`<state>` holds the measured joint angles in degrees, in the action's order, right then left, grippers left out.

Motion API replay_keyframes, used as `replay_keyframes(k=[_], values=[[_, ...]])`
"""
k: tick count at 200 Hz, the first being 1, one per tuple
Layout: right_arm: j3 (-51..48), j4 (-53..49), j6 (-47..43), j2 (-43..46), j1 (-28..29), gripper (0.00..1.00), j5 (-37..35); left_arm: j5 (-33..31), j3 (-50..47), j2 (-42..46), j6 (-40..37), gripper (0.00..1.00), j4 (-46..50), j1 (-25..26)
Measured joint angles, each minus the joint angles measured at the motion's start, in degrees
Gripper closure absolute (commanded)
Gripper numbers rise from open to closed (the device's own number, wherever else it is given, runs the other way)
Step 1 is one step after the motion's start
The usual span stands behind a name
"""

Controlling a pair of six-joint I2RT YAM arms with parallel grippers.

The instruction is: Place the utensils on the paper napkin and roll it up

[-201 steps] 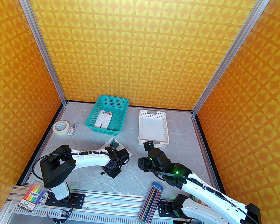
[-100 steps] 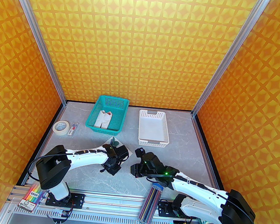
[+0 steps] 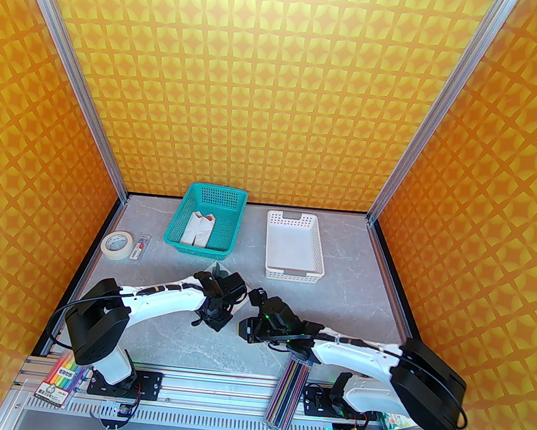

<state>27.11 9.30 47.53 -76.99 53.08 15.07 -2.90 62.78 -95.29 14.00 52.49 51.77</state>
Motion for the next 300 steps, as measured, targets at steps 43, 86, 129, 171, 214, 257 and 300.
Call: replay_keyframes(k=[43, 86, 129, 171, 214, 257, 300], values=[[0.02, 5.53, 2.34, -5.97, 0.94, 0.87, 0.37, -0.61, 1.33, 0.00, -1.05, 0.96, 0.90, -0.52], [0.04, 9.75, 4.17, -8.87, 0.96, 0.86, 0.35, -1.03, 2.47, 0.00, -1.97, 0.96, 1.29, -0.79], [0.35, 13.20, 5.66, -12.31, 0.96, 0.87, 0.17, -1.25, 2.60, 0.00, -2.34, 0.96, 1.33, -0.85], [1.09, 16.55, 6.69, -15.15, 0.96, 0.87, -0.20, -1.44, 2.60, 0.00, -2.34, 0.95, 1.31, -0.90], [1.29, 20.76, 8.13, -17.92, 0.96, 0.87, -0.83, -1.44, 2.60, 0.00, -2.34, 0.93, 1.31, -0.90], [1.57, 26.18, 10.45, -21.64, 0.96, 0.87, -1.81, -1.46, 2.60, 0.00, -2.34, 0.88, 1.29, -0.90], [1.57, 31.19, 12.83, -23.96, 0.96, 0.87, -3.67, -1.46, 2.60, 0.11, -2.27, 0.78, 1.29, -0.98]])
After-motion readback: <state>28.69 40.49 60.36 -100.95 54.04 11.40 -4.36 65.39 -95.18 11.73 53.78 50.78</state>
